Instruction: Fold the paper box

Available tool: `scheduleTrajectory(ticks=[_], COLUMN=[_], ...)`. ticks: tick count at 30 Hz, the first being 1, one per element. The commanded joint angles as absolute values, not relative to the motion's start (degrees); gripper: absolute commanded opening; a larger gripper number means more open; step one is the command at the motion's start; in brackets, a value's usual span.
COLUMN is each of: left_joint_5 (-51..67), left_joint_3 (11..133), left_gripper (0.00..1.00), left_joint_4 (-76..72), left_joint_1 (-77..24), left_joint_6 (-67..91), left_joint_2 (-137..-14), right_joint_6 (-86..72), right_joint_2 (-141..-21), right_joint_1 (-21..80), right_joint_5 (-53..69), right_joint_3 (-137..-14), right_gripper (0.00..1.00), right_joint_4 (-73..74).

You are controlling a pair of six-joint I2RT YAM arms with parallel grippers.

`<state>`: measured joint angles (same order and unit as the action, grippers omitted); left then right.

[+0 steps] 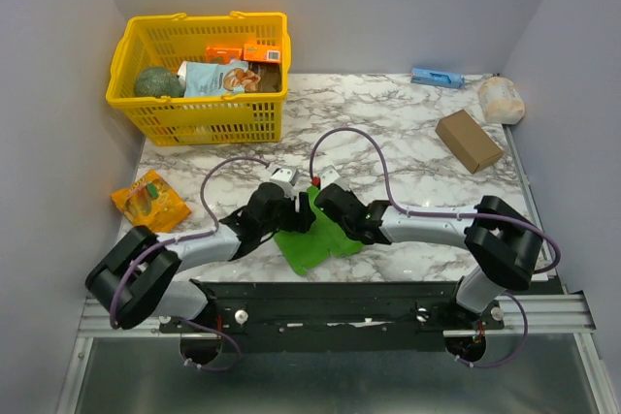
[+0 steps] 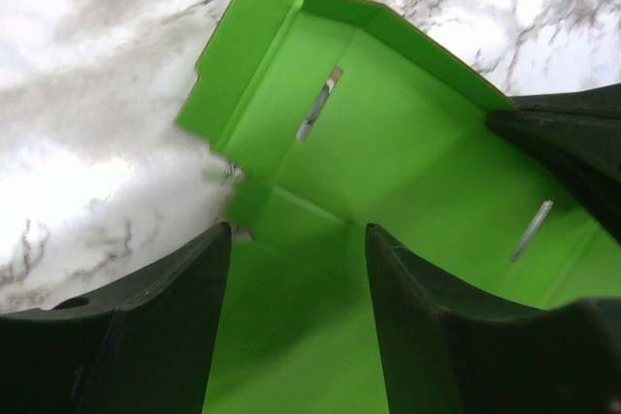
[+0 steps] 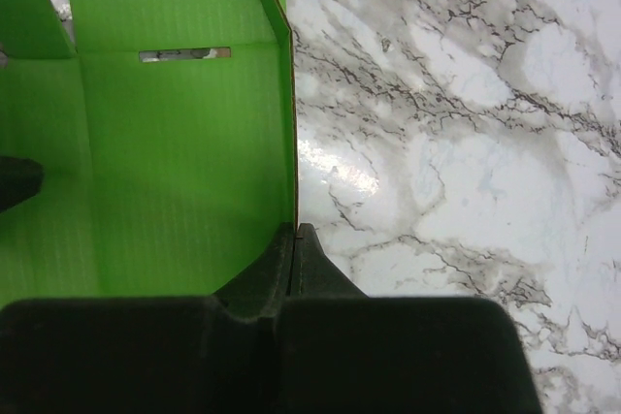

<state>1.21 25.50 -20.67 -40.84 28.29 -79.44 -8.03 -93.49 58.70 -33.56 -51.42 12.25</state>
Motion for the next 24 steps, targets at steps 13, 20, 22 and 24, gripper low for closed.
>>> scheduleTrajectory(ticks=[13,20,22,24], left_joint_5=[3.78,3.86,4.04,3.96], left_joint_3=[12.13,11.25,10.9,10.64], left_gripper=[0.33,0.2,0.2,0.18], left_joint_4=[-30.05,-36.2,-37.35,-38.58], left_joint_1=[-43.07,-43.68,-43.86,-43.95], left_joint_6=[37.52,38.84,39.28,39.81], left_joint_2=[-74.34,-82.35,-83.93,-84.64], right_joint_6=[-7.29,-7.38,-7.99,-8.52], right_joint_2=[-91.58,-91.05,-91.05,-90.79], right_joint_1=[58.97,60.29,60.99,62.66], right_joint_5=[-38.93,-39.03,-38.67,-38.93], right_joint_3=[-55.89,-57.21,-57.3,-57.3], right_gripper=[0.0,0.0,0.0,0.0], right_joint_4=[14.06,14.59,15.46,15.91])
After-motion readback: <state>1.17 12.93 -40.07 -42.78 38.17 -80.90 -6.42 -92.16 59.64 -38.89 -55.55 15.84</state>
